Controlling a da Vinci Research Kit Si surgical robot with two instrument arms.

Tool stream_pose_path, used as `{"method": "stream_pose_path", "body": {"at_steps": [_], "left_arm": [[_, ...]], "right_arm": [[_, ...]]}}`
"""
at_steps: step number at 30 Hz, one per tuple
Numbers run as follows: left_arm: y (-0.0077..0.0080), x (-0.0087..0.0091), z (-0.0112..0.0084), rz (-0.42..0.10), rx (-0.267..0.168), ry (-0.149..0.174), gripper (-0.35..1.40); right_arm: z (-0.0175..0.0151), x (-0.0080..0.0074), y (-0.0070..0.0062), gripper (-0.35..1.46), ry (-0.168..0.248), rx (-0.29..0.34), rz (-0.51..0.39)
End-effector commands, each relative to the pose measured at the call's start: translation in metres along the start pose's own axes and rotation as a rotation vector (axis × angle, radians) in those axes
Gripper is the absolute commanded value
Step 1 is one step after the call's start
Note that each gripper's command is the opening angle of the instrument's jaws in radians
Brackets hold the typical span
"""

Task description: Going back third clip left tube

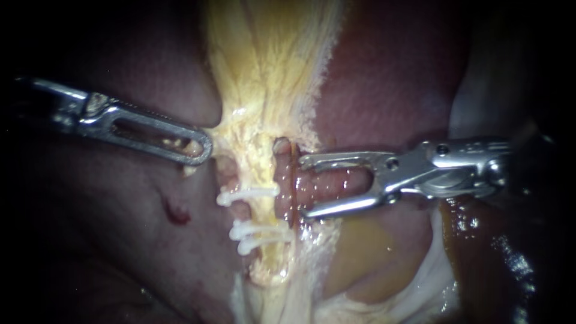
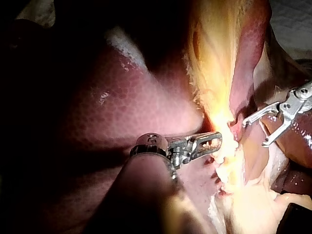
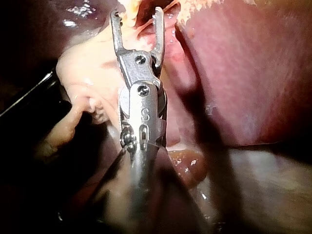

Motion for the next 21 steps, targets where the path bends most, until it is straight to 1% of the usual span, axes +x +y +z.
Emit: {"method": "stream_pose_path", "body": {"at_steps": [1, 5, 9, 11, 16, 21], "left_arm": [[0.0000, 0.0000, 0.0000, 0.000, 0.000, 0.000, -0.35], [0.0000, 0.0000, 0.0001, 0.000, 0.000, 0.000, -0.35], [0.0000, 0.0000, 0.0002, 0.000, -0.001, -0.001, -0.35], [-0.0001, -0.0001, 0.0006, -0.001, -0.002, -0.002, -0.35], [0.0000, -0.0001, 0.0028, 0.001, -0.002, -0.003, -0.35], [0.0011, 0.0001, 0.0051, 0.006, 0.008, 0.004, -0.35]], "right_arm": [[-0.0005, 0.0002, -0.0002, 0.50, -0.001, -0.002, -0.008], [-0.0025, 0.0011, -0.0007, 0.50, -0.004, -0.006, -0.033], [-0.0033, 0.0020, -0.0011, 0.50, 0.002, -0.002, -0.046], [-0.0035, 0.0022, -0.0013, 0.50, 0.002, -0.001, -0.051], [-0.0037, 0.0023, -0.0015, 0.50, 0.005, 0.000, -0.063], [-0.0039, 0.0022, -0.0015, 0.50, 0.004, 0.001, -0.063]]}}
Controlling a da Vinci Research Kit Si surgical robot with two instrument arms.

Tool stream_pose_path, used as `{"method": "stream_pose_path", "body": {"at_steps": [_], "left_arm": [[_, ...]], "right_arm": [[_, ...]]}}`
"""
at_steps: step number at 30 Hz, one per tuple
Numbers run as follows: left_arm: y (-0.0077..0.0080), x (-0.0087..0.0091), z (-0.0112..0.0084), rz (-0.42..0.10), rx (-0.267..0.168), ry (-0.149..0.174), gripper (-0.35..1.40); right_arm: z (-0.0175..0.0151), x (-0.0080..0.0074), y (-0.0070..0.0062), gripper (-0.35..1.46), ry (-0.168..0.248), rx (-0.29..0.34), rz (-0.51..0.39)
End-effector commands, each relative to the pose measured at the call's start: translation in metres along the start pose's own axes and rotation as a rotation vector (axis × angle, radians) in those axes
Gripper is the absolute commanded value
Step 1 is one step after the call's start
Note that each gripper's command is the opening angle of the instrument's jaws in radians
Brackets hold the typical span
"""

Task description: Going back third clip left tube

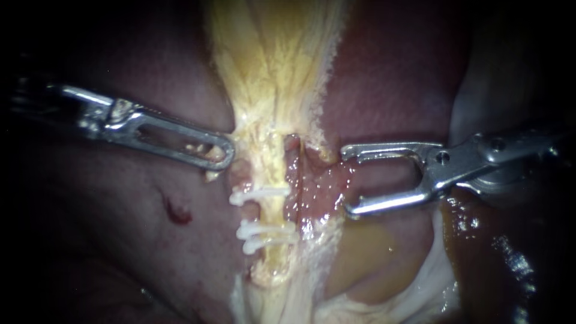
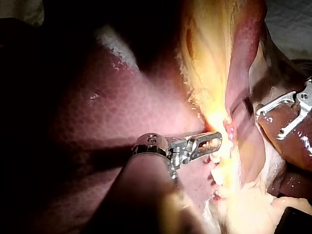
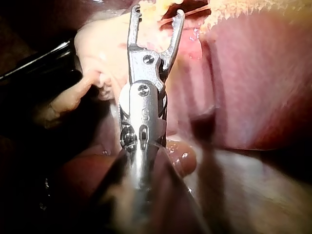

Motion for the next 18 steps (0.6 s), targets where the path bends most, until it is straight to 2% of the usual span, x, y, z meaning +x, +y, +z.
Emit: {"method": "stream_pose_path", "body": {"at_steps": [1, 9, 13, 18], "left_arm": [[0.0003, -0.0001, 0.0004, 0.002, 0.003, 0.003, -0.35], [0.0025, -0.0007, 0.0042, 0.009, 0.003, 0.021, -0.35], [0.0029, -0.0005, 0.0047, 0.007, 0.001, 0.027, -0.35], [0.0027, -0.0004, 0.0046, 0.006, -0.001, 0.029, -0.35]], "right_arm": [[0.0000, -0.0001, 0.0000, 0.50, 0.000, 0.000, 0.000], [-0.0001, -0.0002, 0.0001, 0.50, 0.000, 0.000, -0.005], [-0.0001, -0.0002, 0.0001, 0.50, 0.000, 0.000, -0.006], [-0.0002, -0.0002, 0.0001, 0.50, 0.000, 0.000, -0.006]]}}
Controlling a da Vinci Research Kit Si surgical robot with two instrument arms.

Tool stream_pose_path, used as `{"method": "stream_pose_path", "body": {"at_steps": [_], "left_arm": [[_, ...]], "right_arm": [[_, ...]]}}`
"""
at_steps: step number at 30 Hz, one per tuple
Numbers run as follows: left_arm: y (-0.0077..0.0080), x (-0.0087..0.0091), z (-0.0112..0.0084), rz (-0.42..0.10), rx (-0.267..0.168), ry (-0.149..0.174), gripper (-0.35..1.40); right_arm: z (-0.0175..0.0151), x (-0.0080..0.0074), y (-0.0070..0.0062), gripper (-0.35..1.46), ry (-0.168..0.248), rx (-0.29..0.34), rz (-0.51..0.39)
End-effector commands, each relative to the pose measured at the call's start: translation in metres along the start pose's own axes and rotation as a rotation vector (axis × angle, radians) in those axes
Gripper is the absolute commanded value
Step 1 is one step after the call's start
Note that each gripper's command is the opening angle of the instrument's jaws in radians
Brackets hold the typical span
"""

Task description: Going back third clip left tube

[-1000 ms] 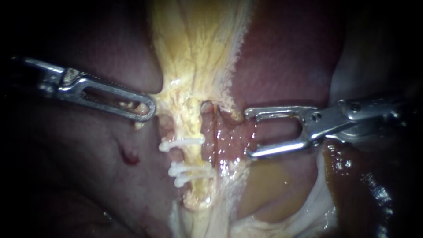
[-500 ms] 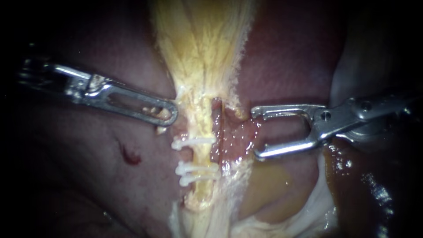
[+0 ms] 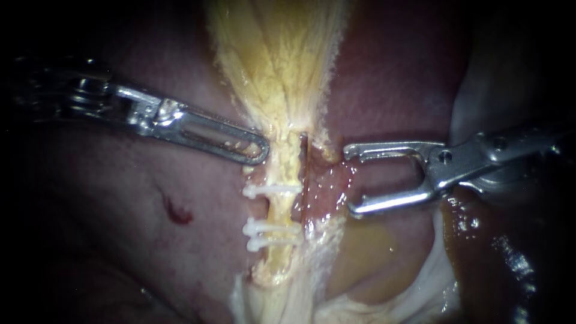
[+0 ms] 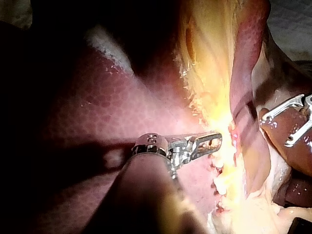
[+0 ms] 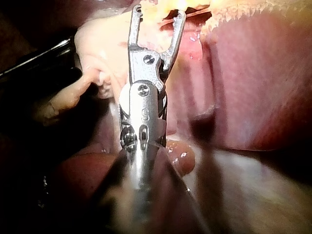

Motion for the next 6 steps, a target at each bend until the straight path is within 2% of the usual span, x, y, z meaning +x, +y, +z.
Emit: {"method": "stream_pose_path", "body": {"at_steps": [1, 6], "left_arm": [[-0.0002, 0.0000, -0.0001, 0.000, 0.000, 0.000, -0.35], [-0.0003, 0.0001, -0.0003, 0.001, 0.001, 0.001, -0.35]], "right_arm": [[0.0000, 0.0000, 0.0000, 0.50, 0.000, 0.000, 0.000], [0.0001, -0.0001, -0.0001, 0.50, 0.000, 0.000, -0.001]]}}
